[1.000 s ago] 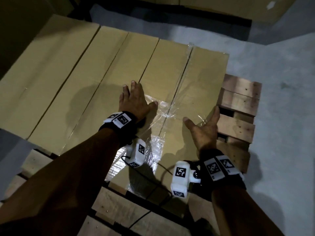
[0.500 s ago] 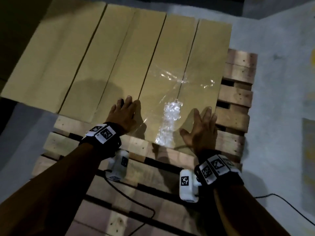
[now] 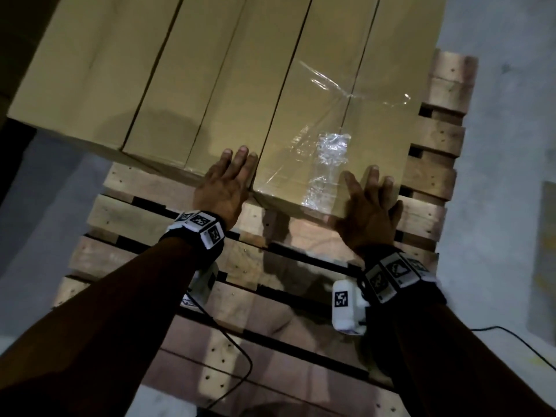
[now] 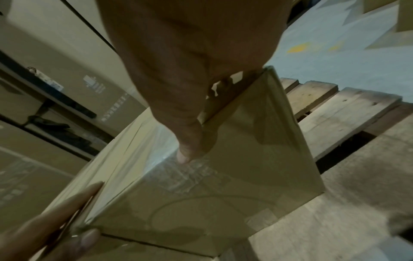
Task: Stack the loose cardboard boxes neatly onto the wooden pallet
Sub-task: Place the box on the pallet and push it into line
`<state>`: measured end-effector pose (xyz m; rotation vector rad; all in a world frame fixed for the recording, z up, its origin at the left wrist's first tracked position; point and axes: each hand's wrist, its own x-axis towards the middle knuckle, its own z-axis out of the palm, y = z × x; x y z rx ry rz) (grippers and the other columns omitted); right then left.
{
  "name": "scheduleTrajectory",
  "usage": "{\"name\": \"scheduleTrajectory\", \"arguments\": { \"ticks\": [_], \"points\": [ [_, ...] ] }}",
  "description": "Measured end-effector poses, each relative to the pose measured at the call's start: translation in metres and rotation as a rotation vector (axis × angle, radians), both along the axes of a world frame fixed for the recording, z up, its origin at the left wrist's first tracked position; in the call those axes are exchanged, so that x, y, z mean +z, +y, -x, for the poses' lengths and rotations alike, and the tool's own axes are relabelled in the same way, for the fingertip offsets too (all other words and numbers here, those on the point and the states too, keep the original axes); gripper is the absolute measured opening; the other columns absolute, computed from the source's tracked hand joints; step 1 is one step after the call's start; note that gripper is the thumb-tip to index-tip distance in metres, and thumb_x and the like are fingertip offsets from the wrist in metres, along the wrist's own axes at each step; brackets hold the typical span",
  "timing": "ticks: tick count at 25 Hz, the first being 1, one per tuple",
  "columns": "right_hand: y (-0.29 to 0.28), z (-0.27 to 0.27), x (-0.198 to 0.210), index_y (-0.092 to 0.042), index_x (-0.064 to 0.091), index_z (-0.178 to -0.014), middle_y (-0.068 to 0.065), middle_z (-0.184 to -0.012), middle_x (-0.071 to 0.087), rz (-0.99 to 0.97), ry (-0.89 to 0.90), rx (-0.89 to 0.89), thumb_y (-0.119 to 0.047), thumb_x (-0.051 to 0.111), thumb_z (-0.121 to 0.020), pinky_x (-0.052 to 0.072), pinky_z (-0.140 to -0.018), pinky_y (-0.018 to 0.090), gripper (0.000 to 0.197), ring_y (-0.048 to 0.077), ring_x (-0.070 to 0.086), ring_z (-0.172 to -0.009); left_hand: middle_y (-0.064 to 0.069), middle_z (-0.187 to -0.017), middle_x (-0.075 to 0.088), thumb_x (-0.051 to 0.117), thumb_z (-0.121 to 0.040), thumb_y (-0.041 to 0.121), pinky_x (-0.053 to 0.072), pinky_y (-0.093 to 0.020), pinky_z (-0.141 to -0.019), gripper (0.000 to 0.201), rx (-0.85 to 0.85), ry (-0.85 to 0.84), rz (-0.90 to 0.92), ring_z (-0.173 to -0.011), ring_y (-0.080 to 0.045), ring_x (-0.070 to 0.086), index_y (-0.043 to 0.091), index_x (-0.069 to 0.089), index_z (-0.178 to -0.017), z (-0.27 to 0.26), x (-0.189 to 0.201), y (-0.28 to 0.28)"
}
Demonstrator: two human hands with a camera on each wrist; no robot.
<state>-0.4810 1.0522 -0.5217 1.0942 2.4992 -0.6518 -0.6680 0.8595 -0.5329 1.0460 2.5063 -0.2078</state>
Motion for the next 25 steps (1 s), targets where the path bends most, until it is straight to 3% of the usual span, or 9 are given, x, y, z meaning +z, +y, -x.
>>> {"name": "scheduleTrajectory", "arguments": {
  "ticks": [4,8,10,13,15,18,21,25],
  "points": [
    [0.001,0.001,0.000,-0.046,0.010,-0.157,-0.003,-0.167,-0.020,0.015,-0.025,0.009,-0.053,0.067,-0.089,-0.001,-0.119,0.062,0.089,0.031,-0.021,-0.152,0.005,-0.164,-0.020,0.033,-0.106,0.030,0.003,-0.035,-0.124,0.069,0.024,0.032,0.016,-0.152,-0.022,-0.013,0.026,-0.016,-0.155,-0.004,-0.004,0.001],
    [0.004,0.002,0.004,-0.042,0.013,-0.158,0.000,-0.167,-0.017,0.021,-0.031,0.046,-0.046,0.068,-0.091,0.002,-0.119,0.062,0.087,0.033,-0.018,-0.153,0.002,-0.165,-0.018,0.039,-0.099,0.008,0.003,-0.038,-0.124,0.080,0.042,0.047,0.028,-0.152,-0.024,-0.012,0.026,-0.014,-0.156,-0.010,0.002,0.004],
    [0.008,0.000,0.011,-0.036,0.022,-0.157,0.003,-0.169,-0.003,0.007,-0.022,0.063,-0.040,0.069,-0.091,0.011,-0.121,0.060,0.081,0.033,-0.004,-0.154,0.000,-0.166,-0.013,0.044,-0.095,0.007,0.005,-0.042,-0.124,0.083,0.062,0.019,0.025,-0.153,-0.026,-0.008,0.025,-0.008,-0.158,-0.012,0.013,0.007],
    [0.008,-0.011,0.030,-0.022,0.039,-0.152,0.009,-0.161,0.032,0.006,0.074,0.022,-0.038,0.066,-0.092,0.028,-0.118,0.053,0.067,0.031,0.028,-0.148,-0.005,-0.166,0.002,0.045,-0.098,0.017,0.009,-0.045,-0.123,0.070,0.067,-0.010,0.070,-0.152,-0.029,0.003,0.018,0.008,-0.158,-0.025,0.041,0.005],
    [-0.002,-0.029,0.061,-0.014,0.051,-0.144,0.010,-0.148,0.051,0.039,0.162,-0.035,-0.036,0.066,-0.092,0.038,-0.112,0.048,0.059,0.032,0.046,-0.137,-0.011,-0.162,0.021,0.047,-0.098,0.021,0.016,-0.046,-0.121,0.059,0.071,0.004,0.035,-0.149,-0.033,0.018,0.012,0.026,-0.153,-0.044,0.077,0.000],
    [-0.032,-0.059,0.136,-0.015,0.057,-0.139,0.008,-0.142,0.058,0.088,0.195,-0.158,-0.036,0.064,-0.094,0.040,-0.111,0.038,0.050,0.030,0.052,-0.131,-0.015,-0.144,0.046,0.052,-0.095,0.025,0.031,-0.047,-0.109,0.044,0.028,0.010,-0.062,-0.134,-0.035,0.039,0.008,0.049,-0.135,-0.080,0.147,-0.021],
    [-0.073,-0.092,0.206,-0.020,0.056,-0.140,0.006,-0.142,0.059,0.062,0.227,-0.171,-0.039,0.058,-0.096,0.041,-0.108,0.035,0.049,0.029,0.053,-0.131,-0.014,-0.133,0.054,0.050,-0.092,0.027,0.036,-0.044,-0.102,0.039,-0.026,0.062,-0.145,-0.126,-0.034,0.045,0.009,0.054,-0.127,-0.119,0.204,-0.050],
    [-0.159,-0.158,0.296,-0.018,0.060,-0.136,0.006,-0.138,0.062,-0.069,0.357,-0.283,-0.041,0.059,-0.097,0.043,-0.102,0.035,0.046,0.029,0.055,-0.128,-0.012,-0.135,0.055,0.049,-0.094,0.034,0.034,-0.043,-0.105,0.044,-0.186,0.099,-0.317,-0.128,-0.031,0.044,0.010,0.053,-0.131,-0.180,0.282,-0.109]
  ]
}}
